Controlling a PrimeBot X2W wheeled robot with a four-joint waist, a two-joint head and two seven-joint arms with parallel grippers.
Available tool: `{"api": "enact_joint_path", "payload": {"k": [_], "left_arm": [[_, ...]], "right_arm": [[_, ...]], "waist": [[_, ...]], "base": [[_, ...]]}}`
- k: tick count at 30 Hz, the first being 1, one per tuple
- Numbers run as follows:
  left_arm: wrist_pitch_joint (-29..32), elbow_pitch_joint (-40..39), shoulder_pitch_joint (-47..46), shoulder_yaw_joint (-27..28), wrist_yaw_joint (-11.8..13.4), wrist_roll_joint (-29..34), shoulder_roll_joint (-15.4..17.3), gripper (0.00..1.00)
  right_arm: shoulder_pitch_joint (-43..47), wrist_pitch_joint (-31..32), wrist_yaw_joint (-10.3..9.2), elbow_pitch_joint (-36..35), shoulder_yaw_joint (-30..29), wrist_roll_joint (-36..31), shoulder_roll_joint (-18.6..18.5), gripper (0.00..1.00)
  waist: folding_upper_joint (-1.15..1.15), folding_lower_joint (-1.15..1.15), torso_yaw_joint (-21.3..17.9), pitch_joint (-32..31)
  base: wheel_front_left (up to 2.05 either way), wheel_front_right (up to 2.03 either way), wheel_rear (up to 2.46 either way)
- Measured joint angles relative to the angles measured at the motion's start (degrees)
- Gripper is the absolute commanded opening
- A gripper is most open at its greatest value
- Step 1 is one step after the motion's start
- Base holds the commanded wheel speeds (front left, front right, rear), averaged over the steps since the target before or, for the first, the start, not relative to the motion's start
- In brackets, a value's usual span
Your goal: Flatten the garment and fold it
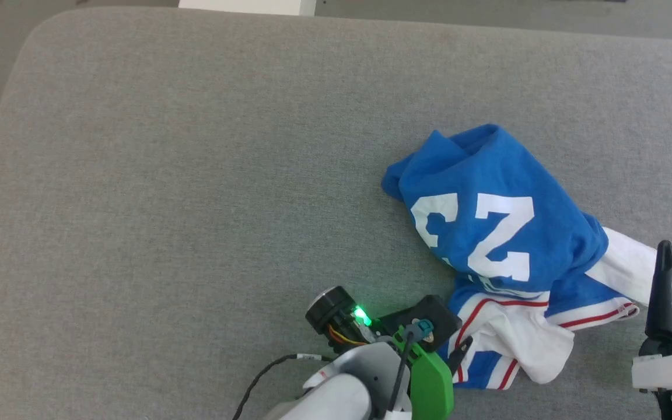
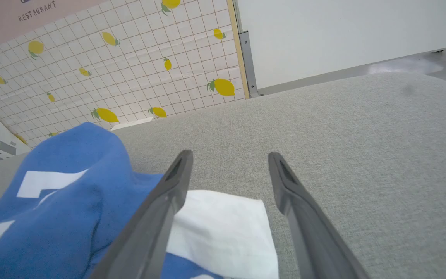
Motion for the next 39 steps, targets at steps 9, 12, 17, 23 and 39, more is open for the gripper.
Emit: {"api": "enact_joint_path", "payload": {"k": [9, 12, 17, 23, 39], "left_arm": [[-4.13, 6.39, -4.20, -4.63, 2.54, -5.36, -0.15, 0.00], [-6.02, 6.37, -4.43, -3.93, 4.02, -7.98, -0.15, 0.00], [-8.05, 1.51, -4.39, 1.76, 6.17, -13.04, 0.30, 0.00], [-8.59, -8.47, 2.36, 11.79, 11.23, -20.27, 6.01, 0.00], [-15.63, -2.46, 15.56, 20.94, 13.95, -28.02, 10.35, 1.00]], "right_arm": [[-0.85, 0.00, 0.00, 0.60, -0.51, -0.18, 0.00, 1.00], [-0.85, -0.01, 0.00, 1.13, -0.79, -0.19, 0.00, 1.00], [-0.81, 0.00, 0.00, 1.49, -1.14, -0.19, 0.00, 1.00], [-0.35, 0.29, 0.00, 1.30, -1.60, -0.19, 0.00, 1.00], [1.15, 2.37, 0.00, 0.60, -1.41, -0.53, 0.00, 1.00]], "waist": [[0.00, 0.00, -1.17, 0.33], [0.00, 0.00, -1.06, -0.28], [0.00, 0.00, -0.57, -1.60], [0.00, 0.00, 0.44, -2.68], [0.00, 0.00, 3.51, -5.23]], "base": [[0.00, 0.00, 0.00], [0.00, 0.00, 0.00], [0.00, 0.00, 0.00], [0.00, 0.00, 0.00], [0.00, 0.00, 0.00]]}}
